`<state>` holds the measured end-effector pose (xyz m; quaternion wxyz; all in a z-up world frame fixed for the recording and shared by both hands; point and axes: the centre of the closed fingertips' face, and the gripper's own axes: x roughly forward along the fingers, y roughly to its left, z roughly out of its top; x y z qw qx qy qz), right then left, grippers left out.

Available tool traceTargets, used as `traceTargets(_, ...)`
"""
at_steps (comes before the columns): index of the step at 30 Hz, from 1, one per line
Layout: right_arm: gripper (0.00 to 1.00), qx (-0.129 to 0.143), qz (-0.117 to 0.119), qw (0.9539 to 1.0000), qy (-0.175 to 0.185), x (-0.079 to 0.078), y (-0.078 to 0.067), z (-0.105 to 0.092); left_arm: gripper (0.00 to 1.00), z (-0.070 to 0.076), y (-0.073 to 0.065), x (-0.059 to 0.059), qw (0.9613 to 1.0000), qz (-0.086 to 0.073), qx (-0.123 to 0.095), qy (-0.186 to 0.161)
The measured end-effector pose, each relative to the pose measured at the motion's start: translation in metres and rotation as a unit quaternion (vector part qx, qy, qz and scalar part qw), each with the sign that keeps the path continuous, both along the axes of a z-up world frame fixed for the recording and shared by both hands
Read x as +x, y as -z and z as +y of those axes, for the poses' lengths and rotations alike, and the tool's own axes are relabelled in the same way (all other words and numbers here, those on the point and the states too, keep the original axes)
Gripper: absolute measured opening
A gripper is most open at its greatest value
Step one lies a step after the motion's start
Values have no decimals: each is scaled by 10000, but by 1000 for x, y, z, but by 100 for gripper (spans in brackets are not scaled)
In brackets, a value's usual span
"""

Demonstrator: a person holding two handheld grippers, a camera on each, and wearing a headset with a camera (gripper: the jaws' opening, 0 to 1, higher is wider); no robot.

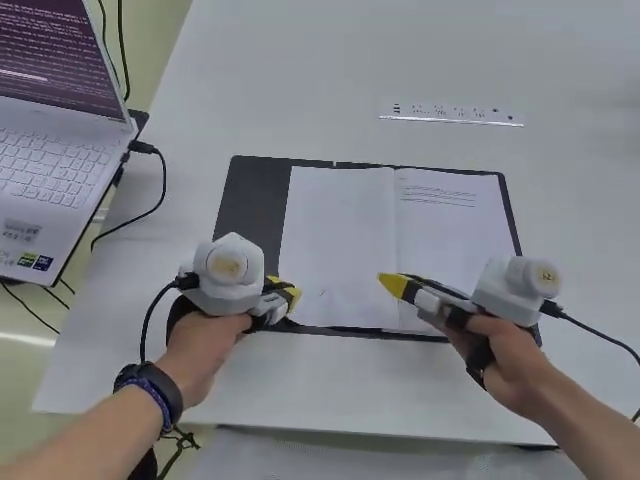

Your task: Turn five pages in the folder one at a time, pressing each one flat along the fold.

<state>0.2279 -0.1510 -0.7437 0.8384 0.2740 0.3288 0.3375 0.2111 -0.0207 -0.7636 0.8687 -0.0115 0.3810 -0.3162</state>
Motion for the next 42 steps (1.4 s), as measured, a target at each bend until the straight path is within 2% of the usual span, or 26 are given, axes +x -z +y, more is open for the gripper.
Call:
traceTargets(9,25,-61,62,9999,107,-6,3,-16,2,1,16,-8,9998,204,1,-85)
traceTargets(15,24,-44,80,9997,232,-7,5,-24,0,6,26,-13,9994,309,147,-92)
traceTargets(16,24,-47,74,9997,237,-7,5,-24,0,7,26,-11,9995,260,163,-122)
traceTargets(19,24,-52,70,9996,257,-4,5,-27,0,7,27,-11,9995,270,112,-129)
traceTargets(25,22,-43,28,9997,249,10,-1,-25,0,4,27,-13,9993,58,379,-30)
traceTargets(30,21,-38,-6,9997,228,24,-2,-21,0,6,26,-12,9992,-43,398,-4)
traceTargets(39,17,-35,-47,9999,126,49,-1,-10,0,5,26,-11,9993,-60,372,-18)
traceTargets(42,15,-89,24,9999,112,57,4,-7,0,5,26,-11,9993,-48,369,-29)
